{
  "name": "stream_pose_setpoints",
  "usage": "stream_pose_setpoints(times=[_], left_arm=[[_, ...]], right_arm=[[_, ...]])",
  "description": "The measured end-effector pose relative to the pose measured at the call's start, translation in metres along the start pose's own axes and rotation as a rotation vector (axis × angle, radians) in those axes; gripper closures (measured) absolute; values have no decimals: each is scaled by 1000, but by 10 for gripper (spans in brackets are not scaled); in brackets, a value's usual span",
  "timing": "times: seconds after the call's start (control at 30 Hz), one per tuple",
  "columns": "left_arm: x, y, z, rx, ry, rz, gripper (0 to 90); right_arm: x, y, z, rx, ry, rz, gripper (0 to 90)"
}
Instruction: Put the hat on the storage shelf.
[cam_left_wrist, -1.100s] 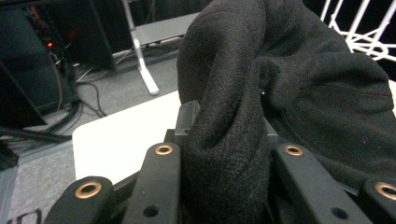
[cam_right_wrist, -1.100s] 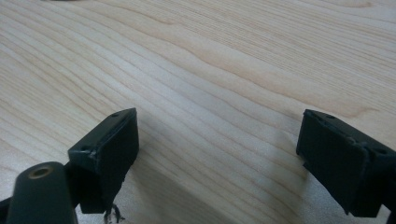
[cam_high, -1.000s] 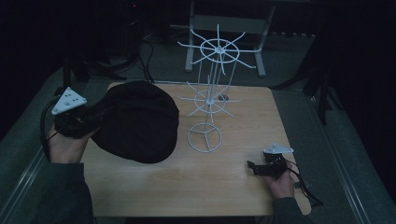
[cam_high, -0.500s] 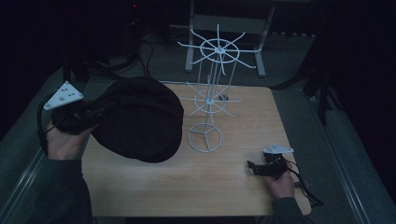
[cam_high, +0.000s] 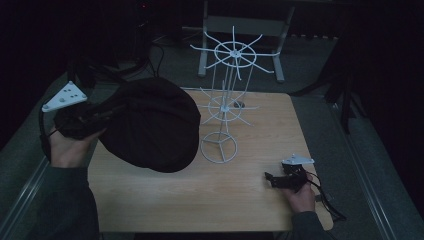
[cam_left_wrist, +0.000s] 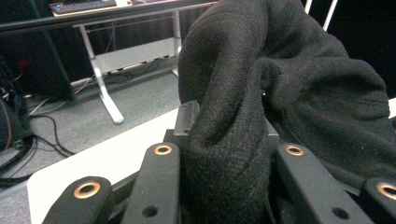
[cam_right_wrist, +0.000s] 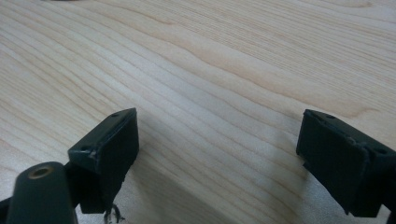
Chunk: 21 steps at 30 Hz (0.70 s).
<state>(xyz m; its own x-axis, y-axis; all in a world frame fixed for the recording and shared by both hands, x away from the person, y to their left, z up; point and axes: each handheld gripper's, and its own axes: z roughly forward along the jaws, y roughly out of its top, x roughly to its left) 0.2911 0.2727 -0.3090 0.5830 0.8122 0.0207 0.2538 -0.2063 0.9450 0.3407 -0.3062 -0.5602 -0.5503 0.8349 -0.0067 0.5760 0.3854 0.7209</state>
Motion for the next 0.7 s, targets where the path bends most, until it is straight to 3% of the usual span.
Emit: stream_pose_setpoints(times=[0.37,0.7], left_arm=[[2,7,1,-25,-38,-4,723],[-1,16,0,-42,-59,18,722]], right_arm=[[0,0,0,0,0,0,128],[0,0,0,0,0,0,128]])
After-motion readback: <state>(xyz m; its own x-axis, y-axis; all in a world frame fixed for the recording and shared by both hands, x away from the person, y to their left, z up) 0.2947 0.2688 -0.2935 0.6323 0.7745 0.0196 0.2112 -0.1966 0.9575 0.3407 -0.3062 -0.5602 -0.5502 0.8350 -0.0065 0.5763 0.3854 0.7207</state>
